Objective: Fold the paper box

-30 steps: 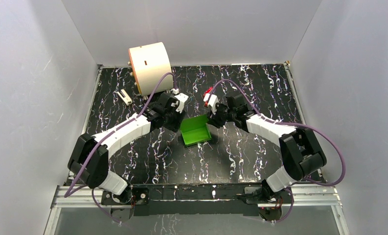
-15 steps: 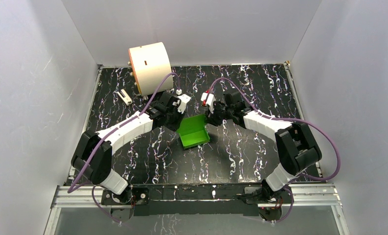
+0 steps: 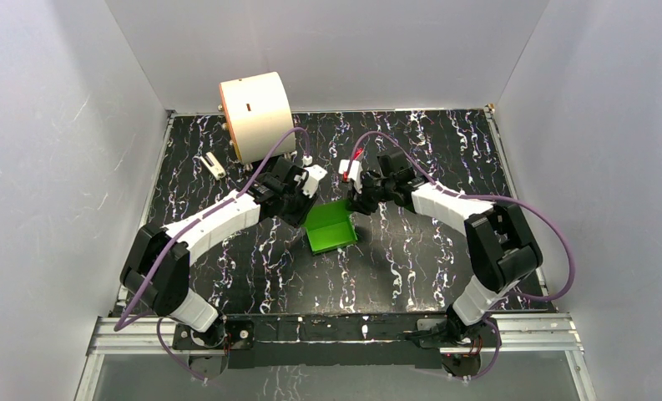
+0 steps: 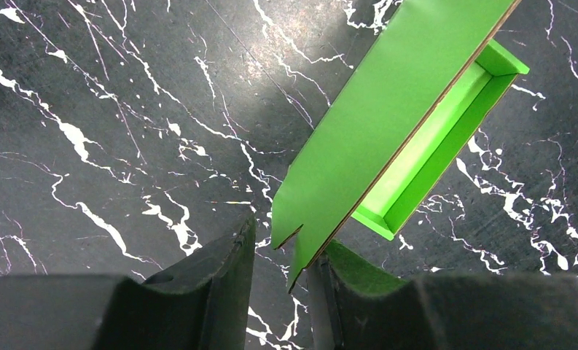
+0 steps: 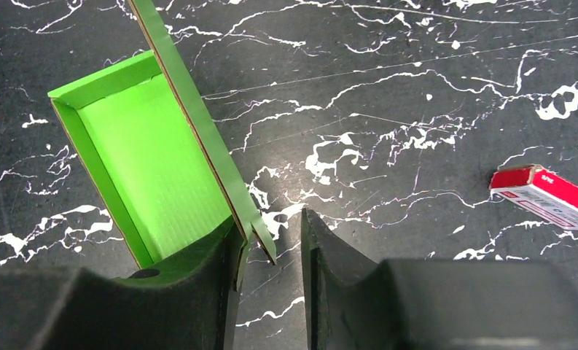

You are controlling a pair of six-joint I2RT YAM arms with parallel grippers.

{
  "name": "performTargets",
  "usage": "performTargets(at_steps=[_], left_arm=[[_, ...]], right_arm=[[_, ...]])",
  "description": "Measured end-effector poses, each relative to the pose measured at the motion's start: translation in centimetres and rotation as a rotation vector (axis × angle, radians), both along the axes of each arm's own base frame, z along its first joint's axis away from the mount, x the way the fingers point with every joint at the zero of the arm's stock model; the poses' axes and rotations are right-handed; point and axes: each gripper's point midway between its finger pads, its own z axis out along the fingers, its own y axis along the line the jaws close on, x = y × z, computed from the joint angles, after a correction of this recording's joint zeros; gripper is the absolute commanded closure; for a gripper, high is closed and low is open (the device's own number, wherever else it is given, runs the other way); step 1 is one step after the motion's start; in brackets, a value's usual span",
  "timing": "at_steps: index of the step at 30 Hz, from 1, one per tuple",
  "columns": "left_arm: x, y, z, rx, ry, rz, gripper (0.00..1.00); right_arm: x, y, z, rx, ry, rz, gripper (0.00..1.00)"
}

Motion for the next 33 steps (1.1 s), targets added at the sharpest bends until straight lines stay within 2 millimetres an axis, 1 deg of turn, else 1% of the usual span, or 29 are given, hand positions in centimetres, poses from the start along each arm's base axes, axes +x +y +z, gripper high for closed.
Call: performTargets(at_steps=[7, 14, 17, 22, 25, 29, 33], left_arm=[[-0.1, 0.5, -0.2, 0.018, 0.007, -0.001, 0.71], [-0.2, 0.8, -0.3, 0.025, 0.017, 0.003, 0.73], [-0.3, 0.8, -0.5, 0.026, 0.022, 0.003, 0.78], [-0.2, 0.8, -0.8, 0.029, 0.031, 0.011, 0.9], [0.0, 0.9, -1.0, 0.031, 0.037, 0.025, 0.93], [0.2, 0.8, -1.0, 0.021, 0.043, 0.047, 0.93], [0.3, 0.3, -1.0, -0.007, 0.055, 0.07, 0.87]], right_arm=[[-0.7, -0.4, -1.1, -0.038, 0.044, 0.02, 0.66], [-0.9, -0.5, -1.4, -0.049, 0.05, 0.027, 0.76], [-0.8, -0.5, -1.6, -0.052, 0.056, 0.028, 0.83], [-1.0, -0.5, -1.7, -0.048, 0.069, 0.031, 0.95], [-1.1, -0.5, -1.7, -0.047, 0.08, 0.024, 0.99], [-1.0, -0.5, -1.7, -0.046, 0.098, -0.004, 1.0], [-1.0, -0.8, -1.7, -0.058, 0.106, -0.047, 1.0]])
